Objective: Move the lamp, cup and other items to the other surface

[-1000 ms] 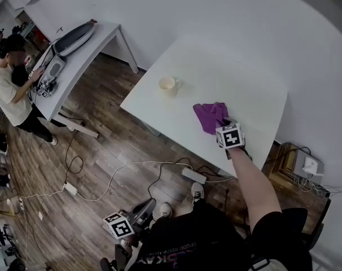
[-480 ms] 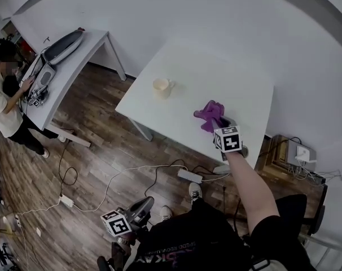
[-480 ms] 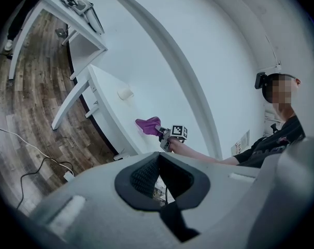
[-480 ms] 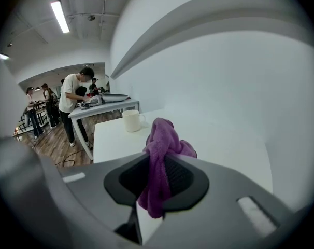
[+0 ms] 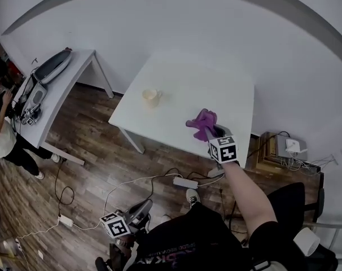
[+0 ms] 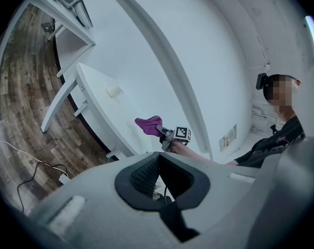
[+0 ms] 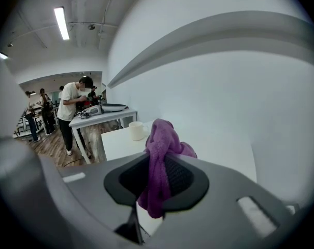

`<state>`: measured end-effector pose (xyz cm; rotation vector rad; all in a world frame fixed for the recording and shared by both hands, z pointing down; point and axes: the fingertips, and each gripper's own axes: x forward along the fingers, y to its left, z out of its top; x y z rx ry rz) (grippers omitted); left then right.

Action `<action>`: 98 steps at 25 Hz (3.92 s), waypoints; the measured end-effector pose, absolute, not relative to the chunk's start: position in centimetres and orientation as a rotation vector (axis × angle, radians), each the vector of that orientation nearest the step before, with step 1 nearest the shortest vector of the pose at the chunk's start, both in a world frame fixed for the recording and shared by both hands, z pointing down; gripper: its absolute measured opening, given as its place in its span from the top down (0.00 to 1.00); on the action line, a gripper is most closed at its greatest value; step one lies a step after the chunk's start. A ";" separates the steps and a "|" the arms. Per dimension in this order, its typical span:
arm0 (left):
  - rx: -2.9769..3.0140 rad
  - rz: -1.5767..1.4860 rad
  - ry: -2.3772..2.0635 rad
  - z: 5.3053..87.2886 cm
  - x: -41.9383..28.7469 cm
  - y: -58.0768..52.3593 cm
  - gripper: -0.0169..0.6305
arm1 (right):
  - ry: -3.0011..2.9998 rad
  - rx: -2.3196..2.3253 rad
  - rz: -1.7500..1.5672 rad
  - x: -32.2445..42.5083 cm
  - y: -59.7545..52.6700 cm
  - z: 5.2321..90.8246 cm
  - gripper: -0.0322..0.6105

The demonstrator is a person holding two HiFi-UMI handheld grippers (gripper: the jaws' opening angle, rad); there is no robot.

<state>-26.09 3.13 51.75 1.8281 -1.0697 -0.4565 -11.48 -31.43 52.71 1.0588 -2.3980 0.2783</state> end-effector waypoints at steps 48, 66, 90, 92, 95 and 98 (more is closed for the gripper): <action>2.012 0.109 -0.200 52.6 7.4 6.4 0.98 | -1.689 2.147 0.683 46.7 1.6 54.5 0.84; 1.924 0.253 -0.290 55.3 18.7 8.9 0.98 | -1.464 1.951 1.062 60.8 5.0 73.6 0.84; 1.796 0.288 -0.451 57.9 14.9 11.0 0.98 | -1.340 1.754 1.276 61.0 7.0 84.2 0.72; 1.806 0.281 -0.440 57.8 14.6 10.9 0.98 | -1.340 1.763 1.262 61.3 7.5 83.4 0.70; 1.823 0.264 -0.428 57.3 13.5 10.6 0.98 | -1.328 1.804 1.239 61.7 8.5 81.3 0.69; 1.851 0.235 -0.417 56.8 12.6 10.9 0.98 | -1.350 1.889 1.146 62.2 9.1 77.3 0.83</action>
